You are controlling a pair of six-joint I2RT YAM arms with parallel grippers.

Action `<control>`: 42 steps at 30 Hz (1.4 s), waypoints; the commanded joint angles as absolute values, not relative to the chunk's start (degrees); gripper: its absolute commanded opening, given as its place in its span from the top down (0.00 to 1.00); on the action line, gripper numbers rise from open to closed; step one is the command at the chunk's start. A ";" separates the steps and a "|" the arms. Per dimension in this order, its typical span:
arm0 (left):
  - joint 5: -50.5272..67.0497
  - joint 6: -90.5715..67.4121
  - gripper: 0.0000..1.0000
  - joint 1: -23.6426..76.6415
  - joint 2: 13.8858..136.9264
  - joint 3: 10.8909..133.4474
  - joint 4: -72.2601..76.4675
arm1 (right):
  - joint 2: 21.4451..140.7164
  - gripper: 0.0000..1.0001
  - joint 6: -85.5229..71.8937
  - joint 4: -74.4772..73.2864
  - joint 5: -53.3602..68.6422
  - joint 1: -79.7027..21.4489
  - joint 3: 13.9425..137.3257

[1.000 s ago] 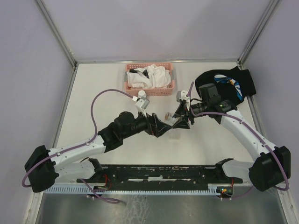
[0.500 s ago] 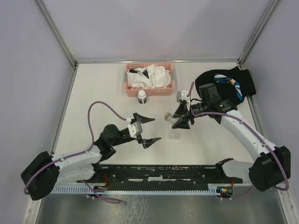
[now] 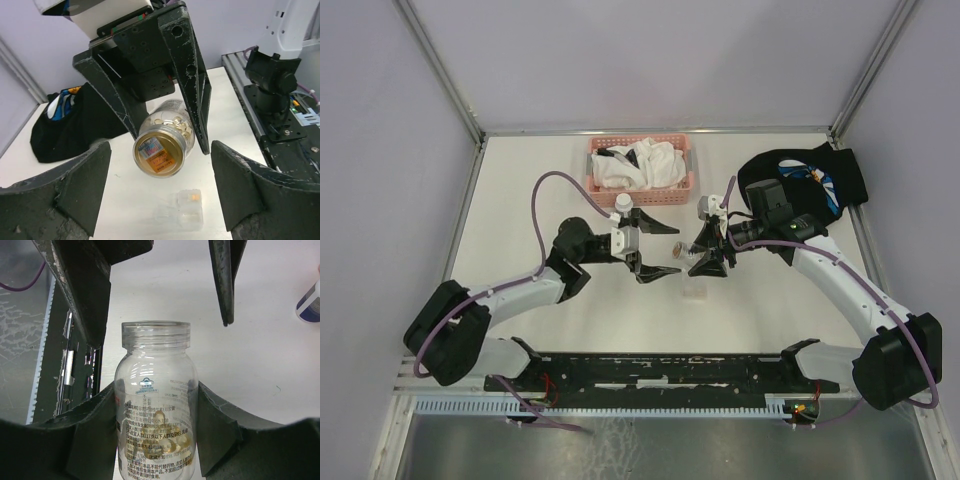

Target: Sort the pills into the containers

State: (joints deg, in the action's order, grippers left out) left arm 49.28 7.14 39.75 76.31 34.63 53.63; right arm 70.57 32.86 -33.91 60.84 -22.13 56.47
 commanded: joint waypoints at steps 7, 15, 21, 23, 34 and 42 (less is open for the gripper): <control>58.02 5.92 0.26 38.85 79.89 41.13 50.72 | 69.20 0.98 34.01 -33.49 63.14 -22.41 58.80; 57.95 5.59 0.41 38.79 79.51 40.87 50.41 | 69.17 0.98 34.02 -33.53 63.15 -22.41 58.83; 57.84 4.34 0.54 38.76 79.11 40.65 50.27 | 69.17 0.98 34.03 -33.55 63.27 -22.37 58.80; 57.79 3.13 0.60 38.77 78.91 40.69 50.49 | 69.26 0.98 34.07 -33.57 63.20 -22.35 58.79; 41.99 -24.71 0.96 40.46 72.58 36.76 50.46 | 69.32 0.98 33.94 -33.44 62.35 -22.40 58.90; 13.80 -36.26 0.97 50.10 63.00 36.87 31.18 | 69.69 0.98 33.32 -32.94 62.18 -22.34 58.80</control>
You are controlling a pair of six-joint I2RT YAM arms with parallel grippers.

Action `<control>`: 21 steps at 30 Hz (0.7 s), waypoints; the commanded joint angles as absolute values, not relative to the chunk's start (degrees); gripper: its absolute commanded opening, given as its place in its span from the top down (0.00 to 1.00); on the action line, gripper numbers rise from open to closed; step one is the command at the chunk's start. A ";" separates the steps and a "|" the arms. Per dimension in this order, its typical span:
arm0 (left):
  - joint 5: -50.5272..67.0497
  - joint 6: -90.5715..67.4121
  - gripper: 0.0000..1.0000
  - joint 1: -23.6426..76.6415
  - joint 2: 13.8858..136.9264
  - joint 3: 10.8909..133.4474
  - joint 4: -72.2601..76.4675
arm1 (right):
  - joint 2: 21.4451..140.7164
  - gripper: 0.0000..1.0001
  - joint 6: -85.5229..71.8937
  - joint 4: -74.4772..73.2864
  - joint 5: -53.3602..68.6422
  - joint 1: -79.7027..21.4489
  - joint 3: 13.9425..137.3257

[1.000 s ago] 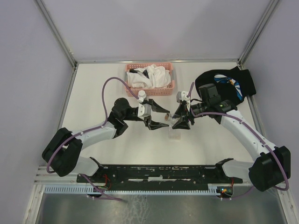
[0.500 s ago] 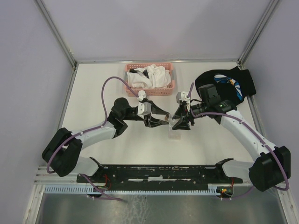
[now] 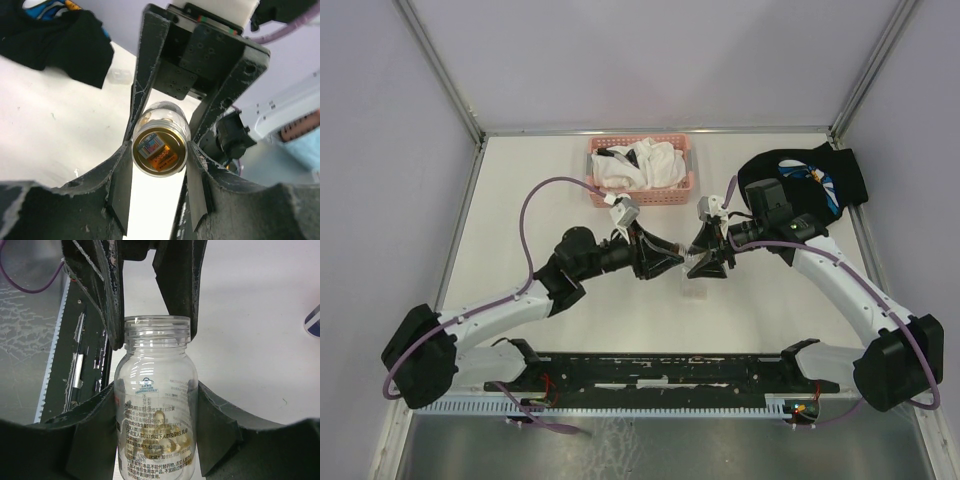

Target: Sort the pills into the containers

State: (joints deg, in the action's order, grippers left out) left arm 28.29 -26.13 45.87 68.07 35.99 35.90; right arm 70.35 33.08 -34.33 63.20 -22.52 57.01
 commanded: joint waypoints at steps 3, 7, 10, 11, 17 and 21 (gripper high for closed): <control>8.48 -40.22 0.97 51.33 61.75 37.30 27.73 | 69.62 0.98 33.22 -32.88 62.21 -22.40 58.65; 5.08 -44.19 0.97 51.49 61.31 37.84 25.31 | 69.61 0.98 33.16 -32.87 62.07 -22.40 58.71; 3.37 -47.48 0.97 51.43 61.21 38.08 24.10 | 69.55 0.98 33.22 -32.85 62.02 -22.39 58.72; 3.05 -48.59 0.97 51.43 61.21 38.06 23.79 | 69.57 0.98 33.21 -32.87 61.98 -22.37 58.67; 0.09 -49.06 0.97 51.44 59.77 37.28 21.03 | 69.49 0.98 33.22 -32.87 62.14 -22.34 58.68; -5.99 -46.75 0.97 51.45 57.78 36.12 16.12 | 69.33 0.98 33.22 -32.87 62.12 -22.27 58.71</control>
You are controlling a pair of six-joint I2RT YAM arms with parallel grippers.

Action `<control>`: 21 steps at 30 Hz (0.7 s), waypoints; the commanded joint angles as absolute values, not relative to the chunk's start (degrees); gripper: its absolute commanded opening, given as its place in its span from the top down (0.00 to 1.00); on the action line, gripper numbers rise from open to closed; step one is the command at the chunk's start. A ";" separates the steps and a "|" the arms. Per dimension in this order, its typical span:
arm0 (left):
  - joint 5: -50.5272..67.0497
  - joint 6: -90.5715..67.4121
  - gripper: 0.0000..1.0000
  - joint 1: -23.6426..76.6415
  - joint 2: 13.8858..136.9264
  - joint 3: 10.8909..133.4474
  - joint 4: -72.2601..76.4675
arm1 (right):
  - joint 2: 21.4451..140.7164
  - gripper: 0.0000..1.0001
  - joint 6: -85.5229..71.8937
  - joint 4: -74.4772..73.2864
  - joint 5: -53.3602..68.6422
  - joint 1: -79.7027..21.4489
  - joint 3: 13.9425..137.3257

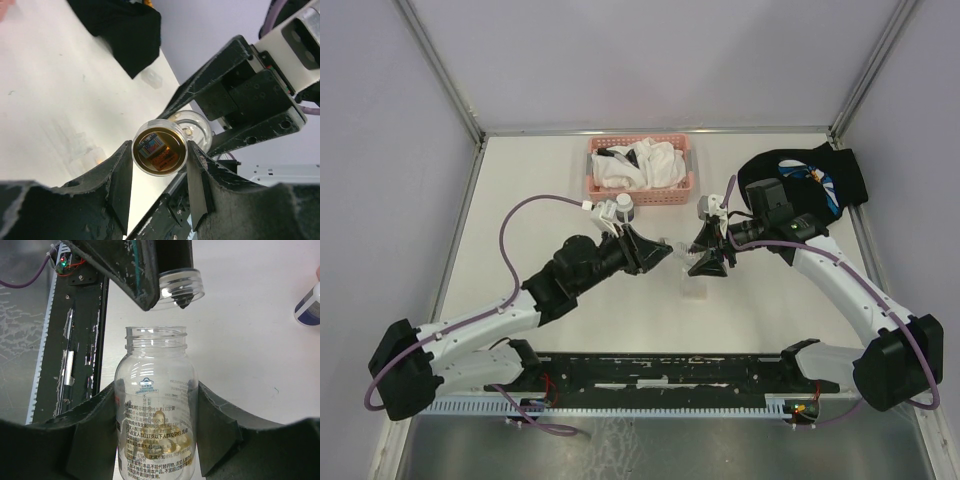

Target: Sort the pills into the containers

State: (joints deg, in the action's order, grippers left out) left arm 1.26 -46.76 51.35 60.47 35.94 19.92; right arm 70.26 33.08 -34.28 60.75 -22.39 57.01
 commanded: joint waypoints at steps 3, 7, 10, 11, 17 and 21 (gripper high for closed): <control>-10.46 -45.18 0.97 51.51 56.88 35.19 12.41 | 69.33 0.98 33.14 -32.87 62.19 -22.38 58.71; -15.34 -43.54 0.97 51.32 56.54 33.77 8.02 | 69.29 0.98 33.19 -32.87 62.17 -22.32 58.66; -18.90 -42.27 0.97 50.70 56.53 32.57 4.92 | 69.32 0.98 33.22 -32.87 62.20 -22.26 58.71; -19.71 -41.98 0.97 50.22 56.58 32.02 4.30 | 69.27 0.98 33.16 -32.87 62.16 -22.26 58.71; -21.30 -43.21 0.97 45.11 56.94 28.14 3.59 | 69.35 0.98 33.22 -32.87 62.15 -22.30 58.71; -20.41 -43.47 0.97 40.69 58.13 27.05 3.05 | 69.35 0.98 33.22 -32.87 62.12 -22.29 58.67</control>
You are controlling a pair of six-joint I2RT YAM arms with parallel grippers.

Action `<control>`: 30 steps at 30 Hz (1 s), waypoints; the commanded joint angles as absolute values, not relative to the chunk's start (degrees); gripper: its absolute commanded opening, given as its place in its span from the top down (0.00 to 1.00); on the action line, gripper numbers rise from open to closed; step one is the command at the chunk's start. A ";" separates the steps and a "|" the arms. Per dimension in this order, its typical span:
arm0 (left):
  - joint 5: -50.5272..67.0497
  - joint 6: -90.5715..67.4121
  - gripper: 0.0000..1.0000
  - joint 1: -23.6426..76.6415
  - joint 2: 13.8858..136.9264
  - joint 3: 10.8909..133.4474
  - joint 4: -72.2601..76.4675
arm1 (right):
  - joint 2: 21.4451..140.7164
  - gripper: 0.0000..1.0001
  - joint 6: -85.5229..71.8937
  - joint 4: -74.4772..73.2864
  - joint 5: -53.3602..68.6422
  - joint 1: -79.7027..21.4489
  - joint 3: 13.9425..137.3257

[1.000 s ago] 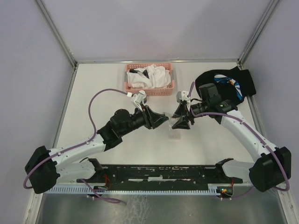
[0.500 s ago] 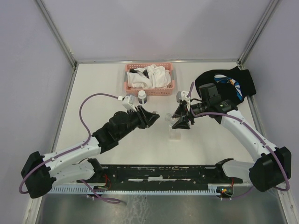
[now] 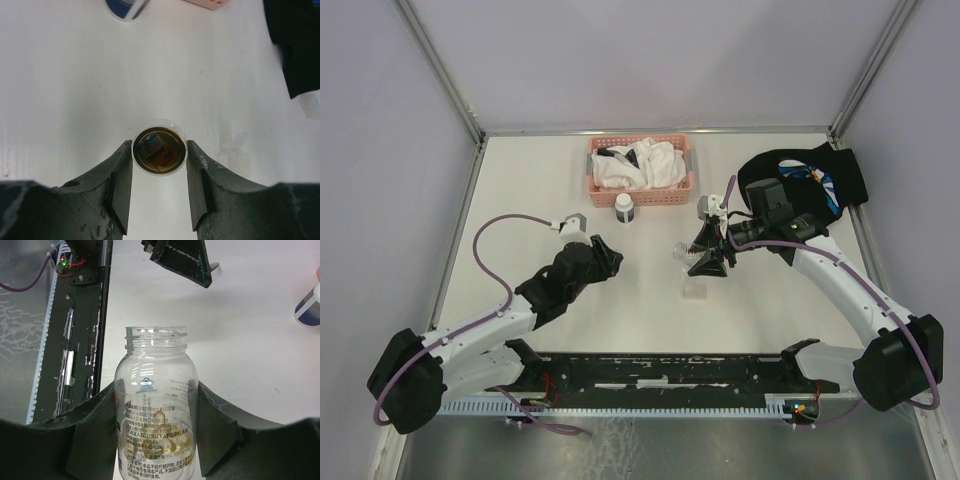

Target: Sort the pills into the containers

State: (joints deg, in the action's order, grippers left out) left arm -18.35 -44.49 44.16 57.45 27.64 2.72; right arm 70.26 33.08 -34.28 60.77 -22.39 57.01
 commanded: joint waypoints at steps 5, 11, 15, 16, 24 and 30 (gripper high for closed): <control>-19.95 -42.36 0.97 37.17 61.67 28.00 1.50 | 69.52 0.98 33.31 -32.89 62.19 -22.31 58.72; -22.62 -42.58 0.96 35.41 68.57 31.89 -2.34 | 69.53 0.98 33.24 -32.96 62.16 -22.28 58.71; -26.14 -43.97 0.96 34.92 72.93 35.42 -7.42 | 69.52 0.98 33.31 -32.95 62.11 -22.28 58.69; -27.00 -44.40 0.96 34.82 73.86 36.23 -8.40 | 69.52 0.98 33.28 -32.96 62.07 -22.25 58.71; -30.43 -46.31 0.86 34.07 80.51 39.80 -12.46 | 69.37 0.98 33.35 -33.04 62.21 -22.24 58.71; -31.39 -46.65 0.59 33.85 82.28 40.65 -13.28 | 69.27 0.98 33.46 -33.00 62.19 -22.24 58.77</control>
State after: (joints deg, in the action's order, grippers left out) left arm -27.97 -44.75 34.20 81.87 38.09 -12.51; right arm 70.26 33.08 -34.30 60.77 -22.39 57.01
